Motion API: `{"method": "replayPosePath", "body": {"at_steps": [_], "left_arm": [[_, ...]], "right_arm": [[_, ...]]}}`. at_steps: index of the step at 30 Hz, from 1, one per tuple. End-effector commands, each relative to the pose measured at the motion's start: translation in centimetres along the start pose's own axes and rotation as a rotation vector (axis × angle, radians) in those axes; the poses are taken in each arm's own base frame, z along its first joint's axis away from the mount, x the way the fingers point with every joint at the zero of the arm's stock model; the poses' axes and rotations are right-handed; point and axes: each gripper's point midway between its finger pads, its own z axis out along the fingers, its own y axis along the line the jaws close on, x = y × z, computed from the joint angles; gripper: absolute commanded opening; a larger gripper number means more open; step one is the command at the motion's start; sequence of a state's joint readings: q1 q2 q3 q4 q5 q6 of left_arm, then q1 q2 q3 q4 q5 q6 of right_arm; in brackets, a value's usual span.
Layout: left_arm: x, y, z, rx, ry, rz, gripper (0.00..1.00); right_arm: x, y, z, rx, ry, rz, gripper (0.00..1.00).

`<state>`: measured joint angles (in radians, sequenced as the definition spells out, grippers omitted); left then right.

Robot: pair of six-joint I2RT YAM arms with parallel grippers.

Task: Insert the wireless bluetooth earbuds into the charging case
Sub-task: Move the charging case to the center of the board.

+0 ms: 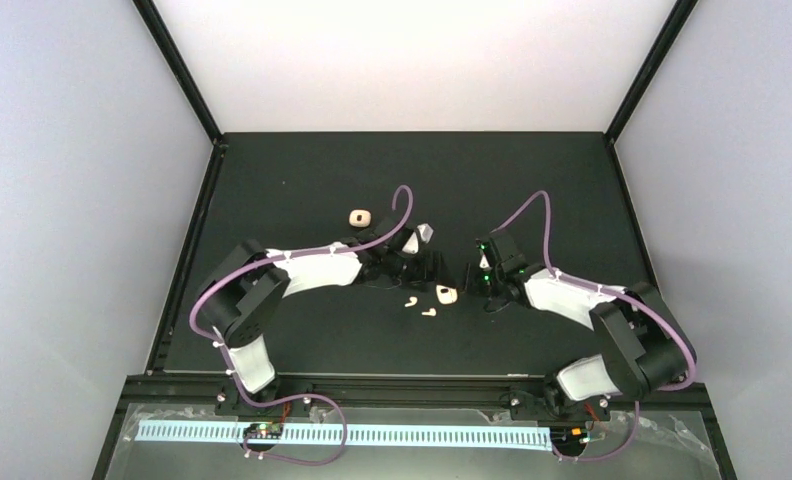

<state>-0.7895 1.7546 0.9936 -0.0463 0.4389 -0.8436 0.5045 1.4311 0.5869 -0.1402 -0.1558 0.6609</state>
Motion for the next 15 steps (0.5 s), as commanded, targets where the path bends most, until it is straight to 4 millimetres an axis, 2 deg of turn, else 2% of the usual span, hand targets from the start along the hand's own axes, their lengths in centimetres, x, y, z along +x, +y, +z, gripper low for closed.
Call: {"method": "replayPosePath", "body": {"at_steps": [1,8,15], "left_arm": [[-0.2,0.0,0.9,-0.033,0.028,-0.015,0.79],[0.1,1.6,2.1,-0.098,0.069,-0.016,0.77],[-0.1,2.1,2.9,-0.153,0.084,-0.002,0.74]], "right_arm": [[1.6,-0.5,-0.6,0.015,0.048,0.019,0.2],[0.4,-1.2,-2.9,0.046,-0.052,0.099,0.22],[-0.6,-1.5,-5.3,0.066,-0.131,0.101,0.23]]}}
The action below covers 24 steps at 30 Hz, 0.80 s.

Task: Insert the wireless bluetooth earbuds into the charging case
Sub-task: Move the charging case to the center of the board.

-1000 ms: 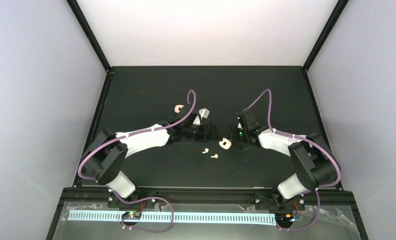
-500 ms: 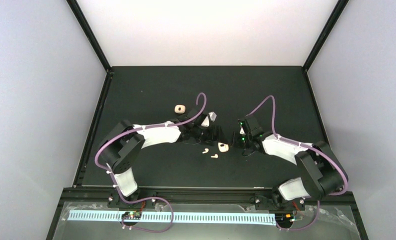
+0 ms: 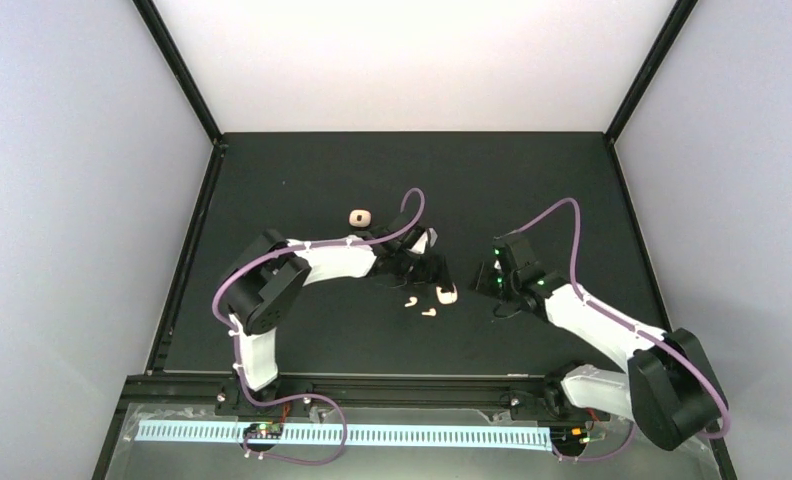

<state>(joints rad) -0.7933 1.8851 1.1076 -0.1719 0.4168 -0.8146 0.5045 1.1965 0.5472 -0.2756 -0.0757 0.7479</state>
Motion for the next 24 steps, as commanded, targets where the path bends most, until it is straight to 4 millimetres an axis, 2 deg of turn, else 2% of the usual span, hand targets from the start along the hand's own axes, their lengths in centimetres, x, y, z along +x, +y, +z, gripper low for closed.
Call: {"method": "replayPosePath", "body": {"at_steps": [1,4,7,10,13,16,19,24], "left_arm": [[-0.4,-0.2,0.3,-0.06,0.006,0.031,0.73],[-0.6,-0.1,-0.5,-0.081,-0.016,0.047,0.72],[-0.8,-0.9,-3.0,-0.078,-0.065,0.076,0.74],[-0.7,-1.0,-5.8,-0.072,-0.114,0.096,0.78],[-0.2,-0.1,-8.0,-0.083,-0.151,0.102,0.83],[0.3,0.6,-9.8,-0.099,-0.193,0.12,0.87],[1.1,1.4,-11.2,-0.115,-0.233,0.135,0.89],[2.0,2.3,-14.1,-0.124,-0.323,0.16,0.9]], "right_arm": [[-0.3,-0.6,-1.0,0.025,-0.031,0.012,0.23],[0.4,0.4,-0.7,-0.029,0.018,-0.016,0.26],[0.8,1.7,-0.6,-0.082,0.059,-0.066,0.31],[0.8,2.4,-0.6,-0.078,0.085,-0.124,0.39],[0.2,2.7,-0.6,-0.034,0.092,-0.176,0.52],[-0.3,3.1,-0.4,0.002,0.115,-0.228,0.59],[0.1,3.5,0.1,0.04,0.154,-0.284,0.63],[0.7,4.1,1.4,0.118,0.194,-0.353,0.63]]}}
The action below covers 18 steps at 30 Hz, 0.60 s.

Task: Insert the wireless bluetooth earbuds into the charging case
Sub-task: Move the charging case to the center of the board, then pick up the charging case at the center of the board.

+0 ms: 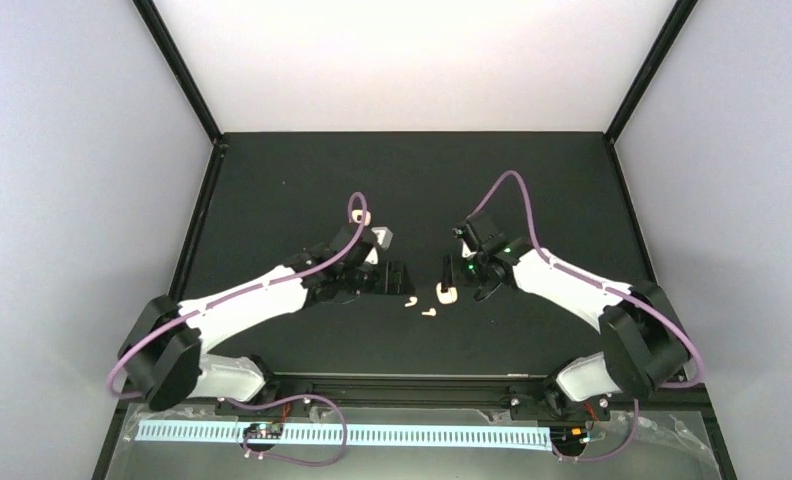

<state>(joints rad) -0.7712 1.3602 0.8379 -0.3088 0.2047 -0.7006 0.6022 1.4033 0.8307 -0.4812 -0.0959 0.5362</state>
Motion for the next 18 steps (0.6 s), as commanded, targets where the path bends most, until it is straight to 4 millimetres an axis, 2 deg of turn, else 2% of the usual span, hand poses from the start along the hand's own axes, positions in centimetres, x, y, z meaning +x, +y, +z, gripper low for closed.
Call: {"method": "replayPosePath", "body": {"at_steps": [1,10,18], "left_arm": [[-0.1,1.5,-2.7,-0.049,-0.092,0.032,0.9],[1.0,3.9,-5.6,-0.085,-0.199,0.032,0.92],[1.5,5.2,-6.8,-0.107,-0.252,0.029,0.93]], "right_arm": [[0.8,-0.6,1.0,0.11,0.059,-0.067,0.63],[0.5,0.4,3.0,0.205,0.1,-0.108,0.62],[1.3,0.2,4.2,0.239,0.146,-0.113,0.61]]}}
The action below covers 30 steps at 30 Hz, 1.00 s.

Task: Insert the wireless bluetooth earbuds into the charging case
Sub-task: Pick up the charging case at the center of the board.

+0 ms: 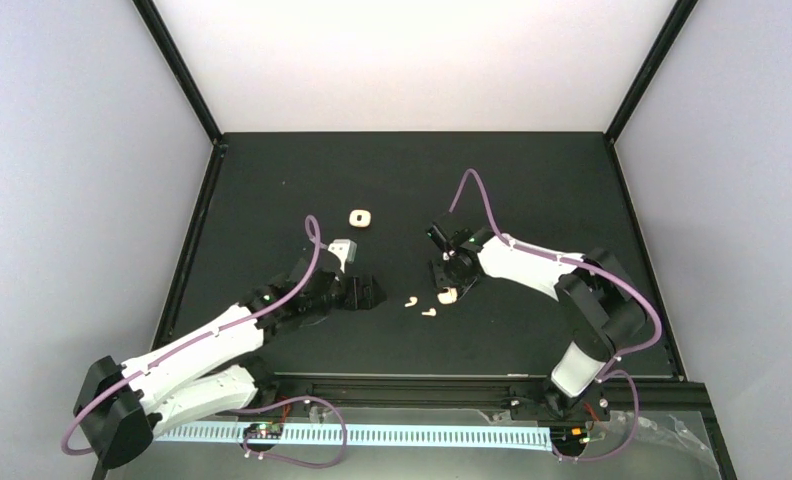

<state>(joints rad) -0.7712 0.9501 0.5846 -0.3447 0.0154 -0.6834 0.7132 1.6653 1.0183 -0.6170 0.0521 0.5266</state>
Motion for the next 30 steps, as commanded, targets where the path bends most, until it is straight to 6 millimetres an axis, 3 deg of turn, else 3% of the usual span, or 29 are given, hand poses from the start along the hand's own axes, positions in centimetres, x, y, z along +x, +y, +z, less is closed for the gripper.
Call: {"method": "replayPosePath", "body": {"at_steps": [1,11,22,26,30], "left_arm": [[-0.2,1.2,-0.5,-0.041,-0.04,0.002,0.93],[0.4,1.7,-0.4,-0.05,-0.029,0.003,0.94],[0.2,1.1,-0.2,-0.026,-0.028,-0.002,0.94],[0.0,0.5,-0.2,0.001,-0.025,-0.01,0.94],[-0.2,-0.6,-0.1,0.048,-0.016,-0.016,0.94]], "right_arm": [[0.5,-0.1,0.6,0.046,0.025,-0.009,0.61],[1.1,0.5,1.3,0.067,0.043,-0.023,0.57],[1.4,0.5,1.3,0.051,0.022,-0.048,0.39],[1.3,0.2,0.7,0.044,-0.019,-0.068,0.35],[0.9,0.8,-1.5,-0.032,-0.099,-0.084,0.33]]}}
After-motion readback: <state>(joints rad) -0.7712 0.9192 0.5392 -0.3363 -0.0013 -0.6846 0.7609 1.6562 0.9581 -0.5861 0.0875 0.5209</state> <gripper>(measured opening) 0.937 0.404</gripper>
